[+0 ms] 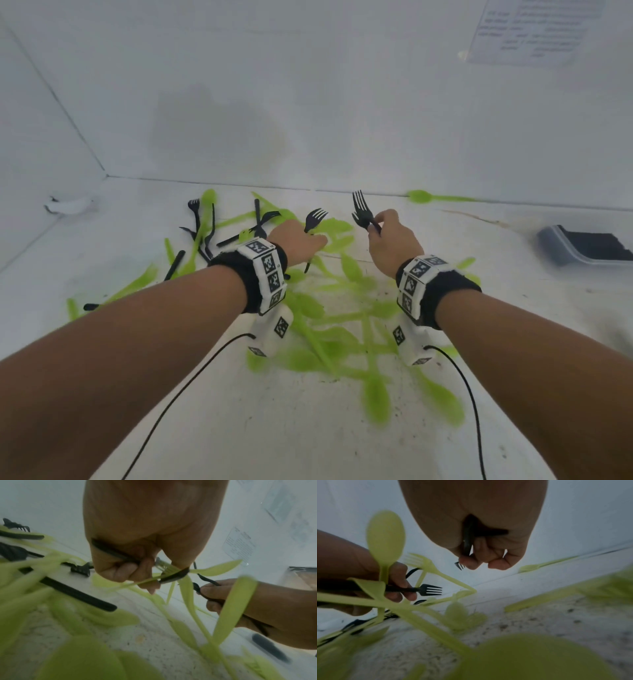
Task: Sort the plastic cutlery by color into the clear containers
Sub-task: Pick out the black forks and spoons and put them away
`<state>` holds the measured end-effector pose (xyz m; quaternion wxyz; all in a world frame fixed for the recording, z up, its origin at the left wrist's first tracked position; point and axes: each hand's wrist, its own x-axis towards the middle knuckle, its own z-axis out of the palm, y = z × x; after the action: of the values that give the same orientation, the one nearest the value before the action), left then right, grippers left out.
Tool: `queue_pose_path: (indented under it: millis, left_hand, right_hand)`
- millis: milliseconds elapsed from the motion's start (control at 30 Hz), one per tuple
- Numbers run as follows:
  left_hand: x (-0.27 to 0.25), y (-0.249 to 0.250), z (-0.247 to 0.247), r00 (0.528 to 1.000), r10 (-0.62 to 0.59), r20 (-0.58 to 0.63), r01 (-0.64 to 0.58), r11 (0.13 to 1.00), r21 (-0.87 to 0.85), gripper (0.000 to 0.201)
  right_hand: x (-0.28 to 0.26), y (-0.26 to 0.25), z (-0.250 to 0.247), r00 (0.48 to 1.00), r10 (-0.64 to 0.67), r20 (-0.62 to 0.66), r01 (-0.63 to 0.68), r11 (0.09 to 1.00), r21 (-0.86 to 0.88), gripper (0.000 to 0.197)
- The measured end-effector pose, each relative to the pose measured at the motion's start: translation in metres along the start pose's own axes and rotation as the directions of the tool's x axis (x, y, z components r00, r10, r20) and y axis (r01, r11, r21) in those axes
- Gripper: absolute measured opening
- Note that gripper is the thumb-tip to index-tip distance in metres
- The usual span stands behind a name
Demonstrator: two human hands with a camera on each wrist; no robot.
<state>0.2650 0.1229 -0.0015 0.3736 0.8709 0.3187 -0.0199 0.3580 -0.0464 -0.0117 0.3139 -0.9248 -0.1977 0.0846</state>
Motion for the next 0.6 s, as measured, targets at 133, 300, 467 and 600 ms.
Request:
queue_pose_path:
  millis: [133, 300, 467, 600]
  left_hand:
    - [-0.018, 0.003, -0.007, 0.997, 0.023, 0.067, -0.024, 0.999, 0.021, 0.031]
    - [-0.031, 0.007, -0.004, 0.998, -0.059, 0.002, 0.057, 0.958, -0.281, 0.018]
    - [-0.038, 0.024, -0.003, 0.988, -0.154, -0.016, 0.13, 0.878, -0.461, 0.008]
    - [-0.046, 0.02, -0.01, 0.981, -0.134, -0.139, 0.059, 0.894, -0.444, 0.007]
  right_hand:
    - [0.007, -0.003, 0.003, 0.994, -0.031, 0.108, 0.035, 0.999, -0.036, 0.03]
    - [0.006, 0.002, 0.003, 0.984, -0.037, 0.176, 0.049, 0.997, -0.06, 0.026]
    - [0.005, 0.009, -0.004, 0.979, -0.061, 0.194, 0.077, 0.994, -0.074, 0.023]
    - [0.003, 0.006, -0.003, 0.973, -0.075, 0.219, 0.08, 0.997, -0.011, 0.025]
